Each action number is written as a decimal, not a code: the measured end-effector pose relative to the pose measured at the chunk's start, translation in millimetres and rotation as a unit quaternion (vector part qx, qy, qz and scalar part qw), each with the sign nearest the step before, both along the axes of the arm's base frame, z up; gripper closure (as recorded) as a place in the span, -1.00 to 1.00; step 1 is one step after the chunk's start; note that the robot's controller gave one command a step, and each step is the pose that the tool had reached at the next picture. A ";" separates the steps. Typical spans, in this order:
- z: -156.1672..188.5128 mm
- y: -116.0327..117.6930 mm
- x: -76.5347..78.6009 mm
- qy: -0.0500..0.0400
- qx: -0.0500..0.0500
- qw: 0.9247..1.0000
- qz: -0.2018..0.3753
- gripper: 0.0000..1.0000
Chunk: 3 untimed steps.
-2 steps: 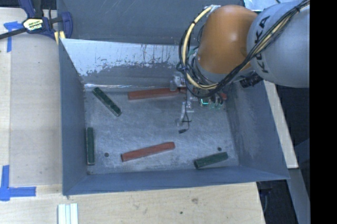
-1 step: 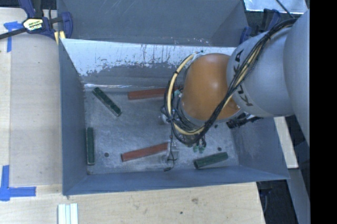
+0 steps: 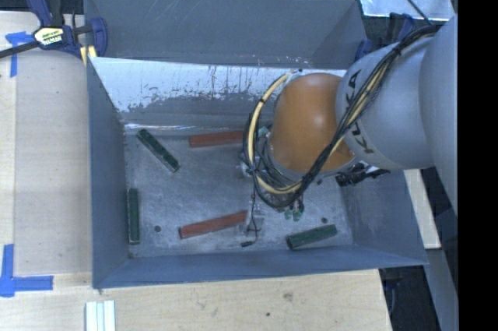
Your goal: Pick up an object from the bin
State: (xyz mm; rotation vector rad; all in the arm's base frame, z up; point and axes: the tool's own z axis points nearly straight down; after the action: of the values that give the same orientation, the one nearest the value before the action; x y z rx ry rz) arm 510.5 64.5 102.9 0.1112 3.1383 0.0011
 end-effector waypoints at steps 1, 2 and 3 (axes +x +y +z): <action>-32.3 50.4 -28.0 -0.001 0.001 0.998 0.058 1.00; -32.3 50.3 -27.9 -0.001 0.001 0.998 0.058 1.00; 88.6 69.0 -20.9 0.000 0.000 0.998 0.058 1.00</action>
Offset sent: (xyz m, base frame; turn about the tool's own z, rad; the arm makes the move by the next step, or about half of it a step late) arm 0.0000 0.0000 0.0000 0.0000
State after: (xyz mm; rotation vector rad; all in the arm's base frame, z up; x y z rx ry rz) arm 489.5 133.5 191.5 -0.0717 3.1387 0.0009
